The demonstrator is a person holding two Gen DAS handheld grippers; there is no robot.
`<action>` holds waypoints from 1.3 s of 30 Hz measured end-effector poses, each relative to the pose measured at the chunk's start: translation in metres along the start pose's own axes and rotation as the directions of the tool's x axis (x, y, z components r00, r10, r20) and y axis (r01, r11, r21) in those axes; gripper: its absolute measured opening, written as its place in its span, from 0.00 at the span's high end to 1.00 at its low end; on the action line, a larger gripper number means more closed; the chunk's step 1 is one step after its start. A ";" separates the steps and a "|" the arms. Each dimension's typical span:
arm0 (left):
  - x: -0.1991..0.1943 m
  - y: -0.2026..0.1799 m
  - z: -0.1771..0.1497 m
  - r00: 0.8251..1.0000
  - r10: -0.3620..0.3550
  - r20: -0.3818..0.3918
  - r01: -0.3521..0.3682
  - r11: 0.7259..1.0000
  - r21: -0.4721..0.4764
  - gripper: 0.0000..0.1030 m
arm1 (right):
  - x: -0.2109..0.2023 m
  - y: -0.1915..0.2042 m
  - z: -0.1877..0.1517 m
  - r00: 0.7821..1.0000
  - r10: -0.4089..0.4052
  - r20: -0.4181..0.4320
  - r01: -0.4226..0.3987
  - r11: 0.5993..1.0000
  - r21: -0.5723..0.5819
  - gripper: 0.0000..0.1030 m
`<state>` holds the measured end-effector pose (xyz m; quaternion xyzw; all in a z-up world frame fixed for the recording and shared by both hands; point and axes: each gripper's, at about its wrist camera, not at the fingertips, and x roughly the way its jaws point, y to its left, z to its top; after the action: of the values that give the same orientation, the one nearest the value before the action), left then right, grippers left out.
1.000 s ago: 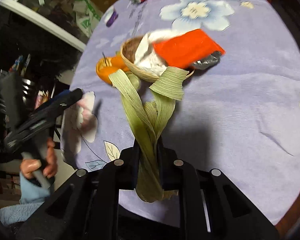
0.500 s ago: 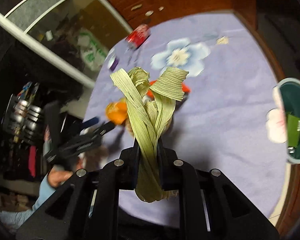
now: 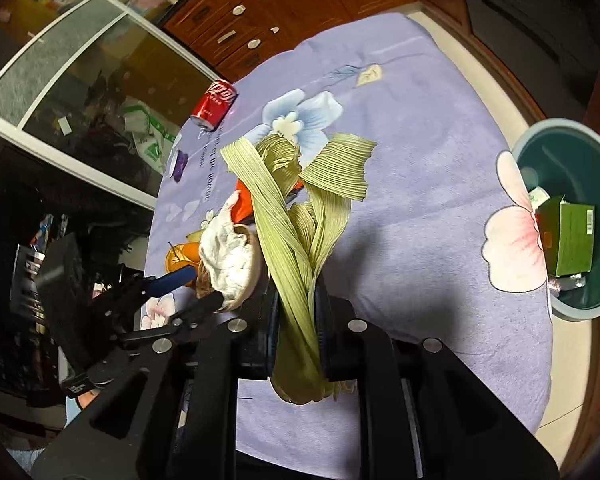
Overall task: Collect trash
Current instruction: 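Grasp the white tissue from the coconut shell bowl with the left tool, then carry tissue and corn husk over the bin and open both tools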
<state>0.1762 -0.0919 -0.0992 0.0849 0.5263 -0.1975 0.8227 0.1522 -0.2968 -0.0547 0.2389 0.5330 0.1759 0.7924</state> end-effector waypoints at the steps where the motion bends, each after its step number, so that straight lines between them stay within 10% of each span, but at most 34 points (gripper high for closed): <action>1: 0.007 -0.001 0.002 1.000 0.004 -0.018 -0.004 1.000 0.003 0.44 | 0.001 -0.004 0.001 1.000 0.007 -0.002 -0.007 1.000 0.007 0.85; 10: 0.039 0.008 0.003 0.996 0.000 -0.086 -0.002 1.000 -0.023 0.47 | 0.003 -0.028 0.007 0.999 0.043 -0.007 -0.043 0.998 0.044 0.85; 12: 0.039 0.007 0.003 0.997 0.001 -0.081 -0.003 1.000 -0.019 0.73 | 0.006 -0.032 0.007 0.999 0.051 -0.011 -0.050 0.997 0.054 0.85; 15: 0.040 0.010 0.002 0.997 0.000 -0.074 -0.004 0.999 -0.045 0.86 | 0.009 -0.036 0.008 0.998 0.056 -0.014 -0.055 0.996 0.066 0.84; 27: -0.030 -0.008 0.030 0.995 -0.029 0.095 0.036 0.996 -0.077 0.87 | -0.010 -0.043 0.011 0.997 0.061 0.045 -0.065 0.994 0.084 0.84; 39: -0.041 -0.121 0.093 0.967 -0.214 0.140 0.200 0.974 0.106 0.87 | -0.100 -0.115 0.013 0.971 -0.014 0.237 -0.031 0.983 0.183 0.84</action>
<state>0.1880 -0.2248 -0.0145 0.0517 0.4591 -0.3119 0.8302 0.1300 -0.4477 -0.0398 0.3332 0.4474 0.0989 0.8241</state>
